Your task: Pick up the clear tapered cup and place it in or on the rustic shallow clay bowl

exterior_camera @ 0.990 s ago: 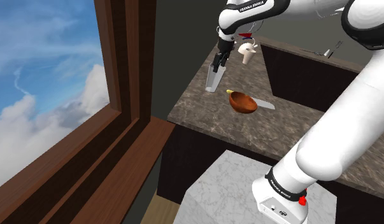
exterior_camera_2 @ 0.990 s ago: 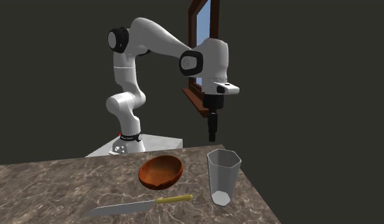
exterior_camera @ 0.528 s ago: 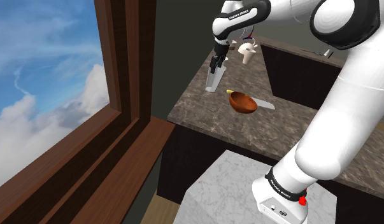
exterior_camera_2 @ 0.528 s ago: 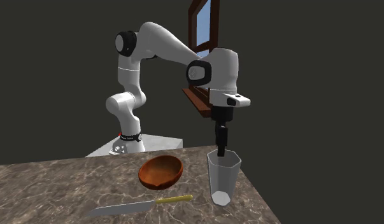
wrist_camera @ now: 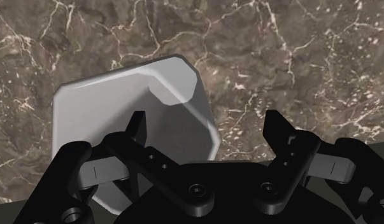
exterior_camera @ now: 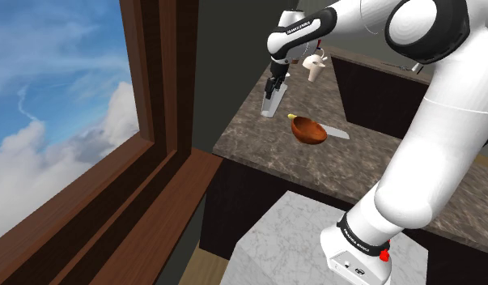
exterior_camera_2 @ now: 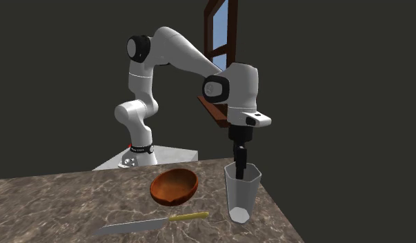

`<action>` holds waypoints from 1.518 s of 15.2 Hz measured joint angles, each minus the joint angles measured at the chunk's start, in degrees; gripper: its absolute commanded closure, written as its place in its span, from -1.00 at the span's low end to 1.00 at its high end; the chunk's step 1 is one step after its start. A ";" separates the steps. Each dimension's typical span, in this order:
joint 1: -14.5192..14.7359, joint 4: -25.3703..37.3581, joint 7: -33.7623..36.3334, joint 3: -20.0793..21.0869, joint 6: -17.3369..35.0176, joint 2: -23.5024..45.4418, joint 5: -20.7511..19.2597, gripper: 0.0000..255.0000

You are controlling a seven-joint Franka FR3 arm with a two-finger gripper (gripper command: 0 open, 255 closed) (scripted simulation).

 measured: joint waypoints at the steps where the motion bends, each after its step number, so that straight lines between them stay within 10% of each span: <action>1: -0.01 -0.03 -0.01 0.00 0.05 0.02 0.01 -1.00; 3: -0.01 -0.03 -0.02 0.00 0.08 0.04 0.01 -1.00; 4: -0.01 -0.03 -0.02 0.00 0.08 0.04 0.01 1.00; 23: 0.20 3.14 -0.12 -0.14 -5.41 -2.34 -0.48 1.00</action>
